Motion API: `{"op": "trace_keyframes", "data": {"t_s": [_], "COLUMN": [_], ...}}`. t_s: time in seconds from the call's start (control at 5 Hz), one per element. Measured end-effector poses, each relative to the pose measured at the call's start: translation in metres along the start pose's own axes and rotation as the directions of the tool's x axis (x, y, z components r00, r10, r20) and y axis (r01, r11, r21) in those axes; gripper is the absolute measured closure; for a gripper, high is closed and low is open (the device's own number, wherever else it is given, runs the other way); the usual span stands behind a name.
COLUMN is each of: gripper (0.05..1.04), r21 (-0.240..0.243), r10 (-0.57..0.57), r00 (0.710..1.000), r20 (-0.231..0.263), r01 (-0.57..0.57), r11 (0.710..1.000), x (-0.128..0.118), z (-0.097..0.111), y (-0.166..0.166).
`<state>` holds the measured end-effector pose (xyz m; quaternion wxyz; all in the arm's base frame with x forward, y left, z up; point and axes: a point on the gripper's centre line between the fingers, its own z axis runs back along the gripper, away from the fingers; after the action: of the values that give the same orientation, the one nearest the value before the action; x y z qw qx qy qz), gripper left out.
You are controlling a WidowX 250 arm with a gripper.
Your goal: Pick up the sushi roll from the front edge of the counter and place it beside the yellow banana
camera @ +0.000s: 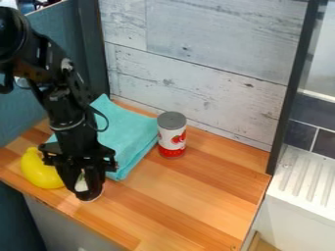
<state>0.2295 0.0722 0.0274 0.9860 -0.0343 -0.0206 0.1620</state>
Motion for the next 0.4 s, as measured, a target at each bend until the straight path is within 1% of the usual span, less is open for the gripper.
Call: {"op": "trace_keyframes", "data": {"t_s": [0.2,0.4], "gripper": [0.238,0.072], "r21": [-0.028,0.003], "r10": [0.0,0.055], "r00": [1.0,0.998], "r20": [-0.022,0.013], "r01": [-0.001,-0.055], "r11": [1.0,0.998], "x": [-0.003,-0.005], "z": [-0.002,0.021], "y": [-0.001,0.002]}}
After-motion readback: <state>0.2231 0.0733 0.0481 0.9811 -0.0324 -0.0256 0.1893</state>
